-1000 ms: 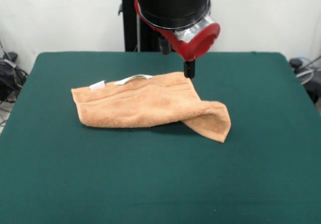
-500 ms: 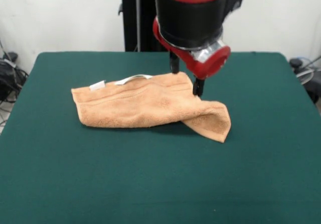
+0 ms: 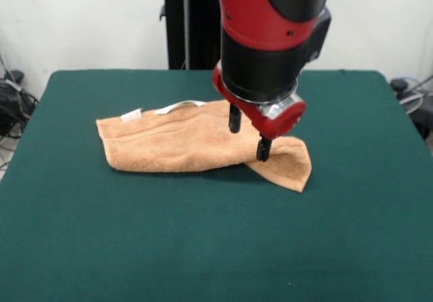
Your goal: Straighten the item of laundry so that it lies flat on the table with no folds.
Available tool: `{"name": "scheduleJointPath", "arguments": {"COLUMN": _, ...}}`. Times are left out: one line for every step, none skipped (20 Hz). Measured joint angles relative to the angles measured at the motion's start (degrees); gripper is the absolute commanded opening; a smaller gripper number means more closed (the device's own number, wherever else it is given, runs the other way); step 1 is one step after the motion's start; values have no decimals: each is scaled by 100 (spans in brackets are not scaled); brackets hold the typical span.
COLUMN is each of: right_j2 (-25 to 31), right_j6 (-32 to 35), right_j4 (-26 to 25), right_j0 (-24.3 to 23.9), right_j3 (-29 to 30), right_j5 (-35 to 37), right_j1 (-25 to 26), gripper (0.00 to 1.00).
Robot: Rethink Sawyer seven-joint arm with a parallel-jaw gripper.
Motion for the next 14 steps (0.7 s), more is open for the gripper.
{"name": "scheduleJointPath", "arguments": {"right_j2": 0, "right_j6": 0, "right_j4": 5, "right_j0": 6, "right_j3": 71, "right_j5": -85, "right_j1": 4, "gripper": 100}}
{"name": "scheduleJointPath", "arguments": {"right_j2": 0, "right_j6": 0, "right_j4": 9, "right_j0": 12, "right_j3": 141, "right_j5": -170, "right_j1": 9, "gripper": 100}}
{"name": "scheduleJointPath", "arguments": {"right_j2": 0, "right_j6": 0, "right_j4": 15, "right_j0": 13, "right_j3": 188, "right_j5": -211, "right_j1": 10, "gripper": 100}}
{"name": "scheduleJointPath", "arguments": {"right_j2": 0, "right_j6": 0, "right_j4": 24, "right_j0": 14, "right_j3": 248, "right_j5": -265, "right_j1": 12, "gripper": 100}}
{"name": "scheduleJointPath", "arguments": {"right_j2": 0, "right_j6": 0, "right_j4": 29, "right_j0": 15, "right_j3": 292, "right_j5": -305, "right_j1": 14, "gripper": 100}}
{"name": "scheduleJointPath", "arguments": {"right_j2": 0, "right_j6": 0, "right_j4": 37, "right_j0": 15, "right_j3": 353, "right_j5": -349, "right_j1": 14, "gripper": 100}}
{"name": "scheduleJointPath", "arguments": {"right_j2": 1, "right_j6": 0, "right_j4": 58, "right_j0": 15, "right_j3": 486, "right_j5": -429, "right_j1": 15, "gripper": 100}}
{"name": "scheduleJointPath", "arguments": {"right_j2": 0, "right_j6": 0, "right_j4": 69, "right_j0": 16, "right_j3": 542, "right_j5": -453, "right_j1": 14, "gripper": 100}}
{"name": "scheduleJointPath", "arguments": {"right_j2": 0, "right_j6": 0, "right_j4": 80, "right_j0": 16, "right_j3": 598, "right_j5": -476, "right_j1": 14, "gripper": 100}}
{"name": "scheduleJointPath", "arguments": {"right_j2": 1, "right_j6": 0, "right_j4": 101, "right_j0": 18, "right_j3": 695, "right_j5": -522, "right_j1": 14, "gripper": 100}}
{"name": "scheduleJointPath", "arguments": {"right_j2": 1, "right_j6": 0, "right_j4": 125, "right_j0": 22, "right_j3": 774, "right_j5": -563, "right_j1": 13, "gripper": 100}}
{"name": "scheduleJointPath", "arguments": {"right_j2": 1, "right_j6": 0, "right_j4": 149, "right_j0": 25, "right_j3": 854, "right_j5": -604, "right_j1": 12, "gripper": 100}}
{"name": "scheduleJointPath", "arguments": {"right_j2": 1, "right_j6": 0, "right_j4": 184, "right_j0": 32, "right_j3": 948, "right_j5": -657, "right_j1": 11, "gripper": 100}}
{"name": "scheduleJointPath", "arguments": {"right_j2": 1, "right_j6": 0, "right_j4": 218, "right_j0": 40, "right_j3": 1042, "right_j5": -710, "right_j1": 10, "gripper": 100}}
